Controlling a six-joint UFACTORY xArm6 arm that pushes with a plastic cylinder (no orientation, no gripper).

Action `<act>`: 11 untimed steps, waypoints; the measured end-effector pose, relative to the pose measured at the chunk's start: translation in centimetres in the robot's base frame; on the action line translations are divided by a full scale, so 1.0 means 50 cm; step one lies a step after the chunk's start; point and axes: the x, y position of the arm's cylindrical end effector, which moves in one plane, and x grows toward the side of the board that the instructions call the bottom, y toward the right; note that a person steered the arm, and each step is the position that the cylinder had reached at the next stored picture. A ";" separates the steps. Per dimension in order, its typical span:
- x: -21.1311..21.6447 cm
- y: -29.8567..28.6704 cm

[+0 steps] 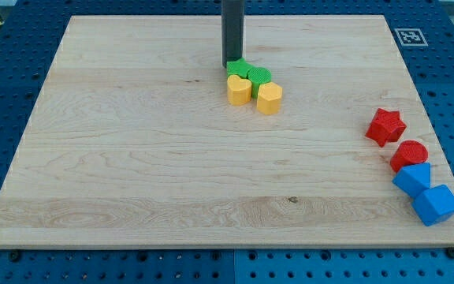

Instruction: Point at the red star

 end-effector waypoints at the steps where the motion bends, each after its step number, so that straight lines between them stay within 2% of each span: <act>1: 0.000 0.000; 3: -0.017 0.110; 5: -0.010 0.308; 6: 0.036 0.412; 7: 0.116 0.499; 9: 0.260 0.530; 10: 0.305 0.505; 11: 0.312 0.410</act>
